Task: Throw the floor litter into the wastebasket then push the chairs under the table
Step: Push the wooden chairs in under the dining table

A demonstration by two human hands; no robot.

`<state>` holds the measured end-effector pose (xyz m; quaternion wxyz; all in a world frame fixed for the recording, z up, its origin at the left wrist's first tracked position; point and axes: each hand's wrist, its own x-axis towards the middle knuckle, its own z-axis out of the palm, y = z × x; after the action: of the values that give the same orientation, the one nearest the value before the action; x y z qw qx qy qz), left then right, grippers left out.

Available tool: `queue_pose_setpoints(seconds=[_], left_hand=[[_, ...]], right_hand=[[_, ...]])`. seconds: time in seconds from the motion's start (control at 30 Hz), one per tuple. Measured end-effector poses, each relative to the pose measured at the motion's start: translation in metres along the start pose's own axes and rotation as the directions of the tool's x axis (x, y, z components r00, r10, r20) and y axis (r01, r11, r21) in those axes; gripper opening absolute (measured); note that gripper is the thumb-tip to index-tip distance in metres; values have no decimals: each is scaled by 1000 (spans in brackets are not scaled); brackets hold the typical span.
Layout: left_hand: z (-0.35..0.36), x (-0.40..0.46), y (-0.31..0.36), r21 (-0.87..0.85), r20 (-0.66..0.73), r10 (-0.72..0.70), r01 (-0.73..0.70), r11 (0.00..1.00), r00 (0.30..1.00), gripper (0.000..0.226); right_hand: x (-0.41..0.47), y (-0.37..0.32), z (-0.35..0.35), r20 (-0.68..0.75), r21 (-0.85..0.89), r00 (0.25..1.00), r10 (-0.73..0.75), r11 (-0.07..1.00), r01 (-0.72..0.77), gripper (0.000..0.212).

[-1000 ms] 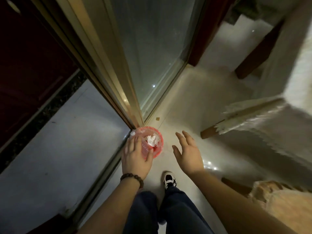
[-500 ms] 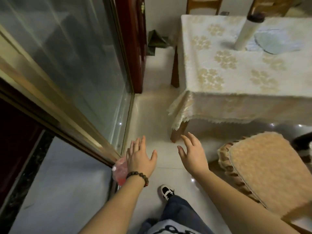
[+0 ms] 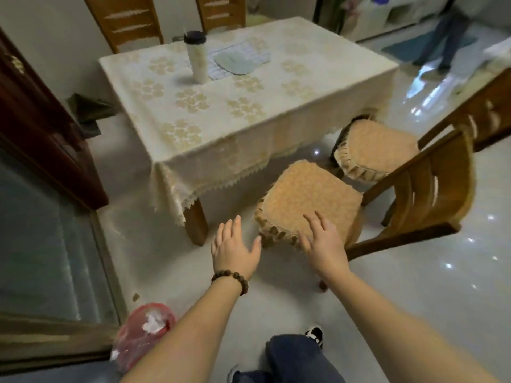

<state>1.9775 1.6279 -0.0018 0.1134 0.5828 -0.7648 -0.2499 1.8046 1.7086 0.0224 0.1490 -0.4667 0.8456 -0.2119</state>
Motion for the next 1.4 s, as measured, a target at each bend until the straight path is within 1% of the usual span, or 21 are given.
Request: queue_pose_setpoints(seconds=[0.1,0.27,0.4,0.5,0.57,0.73,0.83,0.9,1.03,1.2,1.3,1.4], left_hand=[[13,-4,51,10,38,114,-115,993,993,71],[42,-15,136,21,81,223,-226,974,971,70],[75,-33,208,34,82,256,-259,965,963,70],[105,-51,263,13,58,267,-268,963,962,68],[125,-63,300,-10,35,247,-246,969,968,67],[165,-89,378,-29,-37,189,-190,981,981,64],[183,-100,412,-17,-75,177,-178,984,981,62],[193,-103,432,5,-75,169,-169,986,983,63],[211,-96,463,38,-94,164,-161,986,982,63],[238,-63,492,108,-143,150,-136,985,978,64],[262,-36,505,185,-158,150,-120,975,976,74],[280,-10,514,265,-120,61,-27,964,991,89]], right_hand=[[-10,41,-38,-102,5,990,99,995,-99,48],[-26,107,-89,-229,27,955,189,982,-188,47],[-37,168,-128,-265,84,938,224,974,-208,45],[-44,227,-158,-266,77,940,215,977,-201,44],[-47,269,-180,-251,68,945,208,978,-197,44],[-45,361,-234,-198,57,967,161,987,-152,45],[-34,395,-256,-185,55,977,110,993,-101,44],[-22,411,-268,-182,65,980,78,996,-68,43],[12,435,-281,-157,94,987,32,995,-17,43],[70,457,-289,-147,28,985,-88,995,93,44],[116,465,-294,-134,-24,977,-169,986,167,43],[166,469,-301,-99,-46,963,-250,968,246,43]])
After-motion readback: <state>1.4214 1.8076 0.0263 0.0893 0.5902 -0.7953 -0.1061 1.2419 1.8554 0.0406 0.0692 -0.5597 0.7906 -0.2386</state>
